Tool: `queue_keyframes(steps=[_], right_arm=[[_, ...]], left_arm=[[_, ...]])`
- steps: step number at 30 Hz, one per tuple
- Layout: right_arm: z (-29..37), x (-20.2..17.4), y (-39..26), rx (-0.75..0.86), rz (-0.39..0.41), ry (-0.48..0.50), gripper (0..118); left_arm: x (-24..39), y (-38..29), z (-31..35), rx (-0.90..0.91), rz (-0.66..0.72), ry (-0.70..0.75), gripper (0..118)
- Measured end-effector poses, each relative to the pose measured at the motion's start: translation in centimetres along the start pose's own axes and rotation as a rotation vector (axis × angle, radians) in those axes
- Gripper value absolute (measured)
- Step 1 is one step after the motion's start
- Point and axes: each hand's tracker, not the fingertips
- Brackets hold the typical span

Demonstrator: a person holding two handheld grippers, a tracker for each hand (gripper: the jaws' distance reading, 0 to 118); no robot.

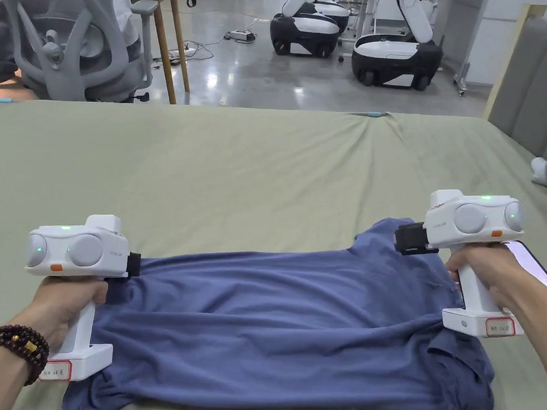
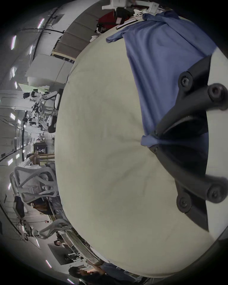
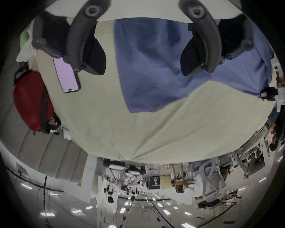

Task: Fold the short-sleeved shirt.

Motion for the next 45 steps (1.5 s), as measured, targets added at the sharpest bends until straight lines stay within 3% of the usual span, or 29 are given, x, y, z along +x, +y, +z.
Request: queue_keyframes(steps=[2, 3, 5, 7, 9, 11, 18, 26, 31, 35, 37, 42, 44, 45], right_arm=[[-1.5, 0.2, -0.2, -0.050, -0.004, -0.043, 91], [-2.4, 0.3, -0.6, -0.090, -0.011, -0.071, 81], [-3.2, 0.2, -1.4, -0.137, -0.044, -0.032, 48], [-2.6, -0.1, -1.6, -0.090, -0.035, -0.052, 40], [-1.8, -0.4, -1.3, -0.080, -0.028, 0.005, 1], [-0.8, -1.2, -1.1, -0.084, -0.013, -0.042, 1], [8.9, -1.6, -2.2, 0.014, 0.006, 0.012, 1], [21.2, -0.4, -10.8, 0.116, 0.023, 0.043, 1], [21.9, -0.4, -17.2, 0.045, 0.040, 0.072, 1], [17.2, -0.7, -20.8, -0.107, 0.111, 0.092, 1], [15.5, -1.0, -21.7, -0.129, 0.125, 0.056, 1], [14.9, -0.5, -21.1, -0.098, 0.081, 0.047, 1], [15.5, -0.5, -21.3, -0.092, 0.090, 0.045, 4], [15.8, -0.5, -21.3, -0.078, 0.090, 0.044, 11]], left_arm=[[-0.2, -0.1, -0.2, 0.002, -0.009, -0.005, 2], [-0.2, -0.1, -0.3, 0.001, -0.009, -0.008, 2], [-0.4, -0.1, -0.4, 0.001, 0.002, -0.020, 2], [-0.6, 0.0, -0.4, 0.002, 0.009, -0.027, 2], [-0.6, 0.0, -0.4, 0.000, 0.009, -0.026, 2], [-0.4, 0.2, 0.3, 0.010, 0.002, -0.021, 2], [-1.5, -0.6, 7.9, 0.083, 0.006, -0.063, 2], [-2.9, -8.1, 17.6, 0.119, -0.021, -0.103, 2], [-2.9, -13.1, 19.1, 0.089, -0.068, -0.116, 2], [-2.4, -15.9, 17.4, 0.021, -0.082, -0.115, 2], [-2.1, -17.0, 16.3, -0.003, -0.085, -0.107, 2], [-2.2, -17.7, 15.5, 0.039, -0.057, -0.078, 2], [-2.4, -17.7, 15.6, 0.050, -0.019, -0.075, 6], [-2.5, -17.8, 15.8, 0.061, -0.007, -0.070, 15]])
